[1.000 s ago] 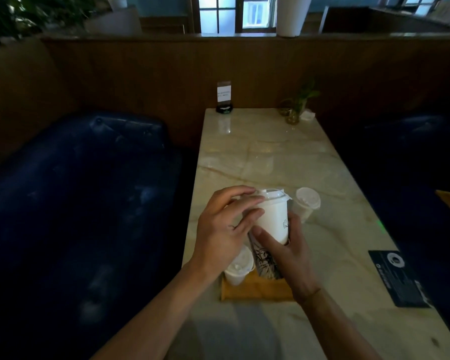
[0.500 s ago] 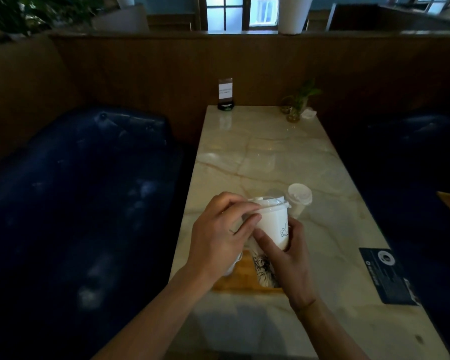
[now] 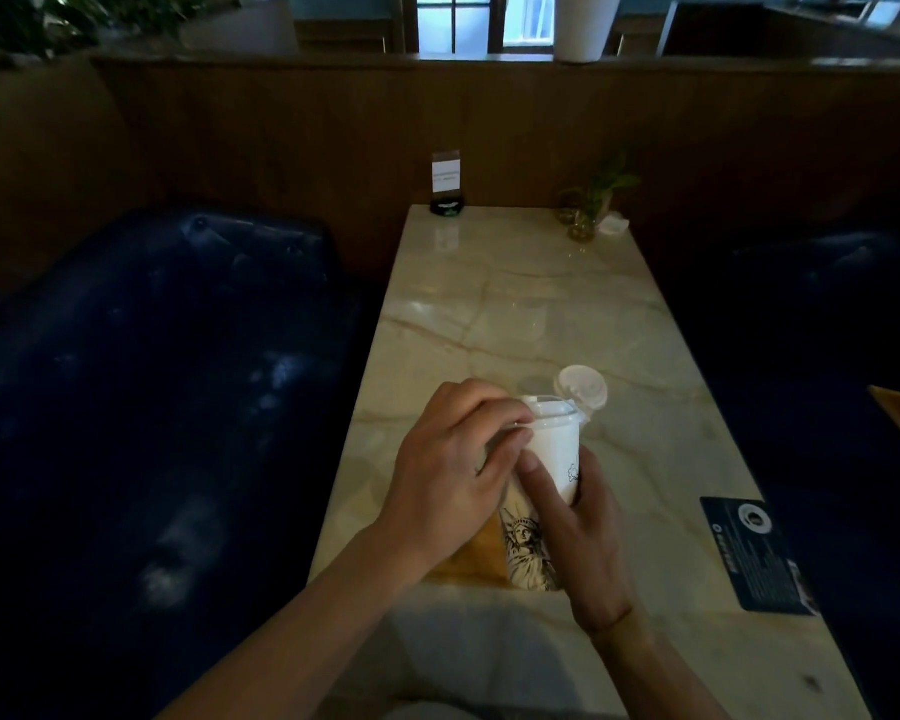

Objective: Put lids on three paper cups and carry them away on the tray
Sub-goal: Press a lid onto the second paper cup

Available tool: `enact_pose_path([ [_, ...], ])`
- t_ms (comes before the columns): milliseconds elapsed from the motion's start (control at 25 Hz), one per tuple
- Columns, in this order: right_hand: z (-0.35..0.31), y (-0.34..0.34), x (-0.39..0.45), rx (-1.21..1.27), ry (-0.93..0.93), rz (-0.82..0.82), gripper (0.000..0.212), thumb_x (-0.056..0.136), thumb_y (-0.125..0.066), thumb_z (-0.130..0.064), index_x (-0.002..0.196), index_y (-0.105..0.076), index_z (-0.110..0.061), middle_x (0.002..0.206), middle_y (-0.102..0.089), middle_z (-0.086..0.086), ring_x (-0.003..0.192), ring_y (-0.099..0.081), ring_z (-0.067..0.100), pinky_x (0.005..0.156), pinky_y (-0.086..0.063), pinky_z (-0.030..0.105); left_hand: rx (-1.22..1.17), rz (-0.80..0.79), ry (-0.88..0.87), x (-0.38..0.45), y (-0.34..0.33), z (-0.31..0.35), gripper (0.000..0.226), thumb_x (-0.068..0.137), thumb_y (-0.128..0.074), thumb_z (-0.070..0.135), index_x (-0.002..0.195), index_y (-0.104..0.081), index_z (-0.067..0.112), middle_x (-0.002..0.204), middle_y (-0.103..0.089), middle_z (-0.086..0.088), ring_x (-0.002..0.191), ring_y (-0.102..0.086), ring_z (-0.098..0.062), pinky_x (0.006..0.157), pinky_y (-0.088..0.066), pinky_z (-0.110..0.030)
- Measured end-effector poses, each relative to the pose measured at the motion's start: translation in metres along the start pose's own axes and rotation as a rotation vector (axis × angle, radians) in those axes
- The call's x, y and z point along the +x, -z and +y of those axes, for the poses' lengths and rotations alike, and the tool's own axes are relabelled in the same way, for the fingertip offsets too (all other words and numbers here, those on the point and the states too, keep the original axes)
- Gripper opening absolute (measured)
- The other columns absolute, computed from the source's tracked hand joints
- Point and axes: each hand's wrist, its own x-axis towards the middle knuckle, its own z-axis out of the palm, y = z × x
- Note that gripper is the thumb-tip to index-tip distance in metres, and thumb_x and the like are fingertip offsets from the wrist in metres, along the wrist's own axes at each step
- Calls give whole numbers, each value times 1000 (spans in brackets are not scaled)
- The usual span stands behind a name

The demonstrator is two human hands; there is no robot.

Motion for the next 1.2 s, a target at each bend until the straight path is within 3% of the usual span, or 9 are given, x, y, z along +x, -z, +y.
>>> enact_pose_path([
  [120, -2, 6, 4, 83, -30, -45, 52, 73, -65, -62, 110, -65, -25, 96, -75, 6, 87, -73, 25, 72, -61, 43, -20, -19, -38, 6, 0, 1, 17, 92, -64, 20, 103, -72, 9, 100, -61, -4, 93, -62, -22, 80, -56, -40],
  [240, -2, 10, 8, 176, -46, -86, 47, 74, -68, -56, 110, -68, -25, 99, -76, 12, 92, -73, 34, 77, -60, 51, -30, -7, -33, 9, 0, 1, 18, 91, -66, 22, 103, -73, 11, 100, -61, -2, 93, -61, -19, 80, -56, -40],
  [600, 1, 15, 25, 350, -146, -215, 46, 75, -69, -51, 113, -70, -26, 105, -77, 15, 92, -76, 28, 73, -61, 37, -218, 5, 129, 15, 4, -4, 12, 88, -68, 31, 98, -71, 24, 100, -61, 13, 94, -64, -13, 84, -54, -48],
  [800, -2, 20, 37, 372, -214, -254, 55, 79, -66, -46, 120, -66, -10, 104, -76, 21, 88, -74, 29, 71, -58, 40, -287, 1, 158, 22, 6, -13, 11, 88, -68, 30, 98, -70, 25, 99, -62, 17, 96, -65, -11, 89, -53, -33],
  [960, -3, 19, 42, 424, -243, -343, 59, 82, -60, -49, 127, -62, -10, 111, -74, 22, 93, -74, 31, 70, -61, 36, -280, -26, 144, 25, 6, -25, 12, 89, -68, 26, 98, -70, 19, 99, -62, 15, 95, -64, -8, 87, -49, -18],
  [1040, 0, 15, 45, 397, -233, -347, 62, 79, -66, -53, 129, -57, -17, 115, -73, 18, 97, -74, 30, 74, -62, 40, -261, -21, 136, 25, 5, -30, 11, 89, -68, 25, 98, -69, 19, 99, -61, 14, 94, -64, -7, 85, -51, -19],
  [1200, 8, 9, 55, 238, -170, -307, 68, 67, -76, -51, 125, -51, -26, 118, -70, 13, 105, -72, 27, 87, -60, 51, -167, -10, 131, 21, -4, -35, 13, 90, -65, 30, 98, -68, 20, 100, -59, 12, 95, -62, -10, 85, -54, -38],
])
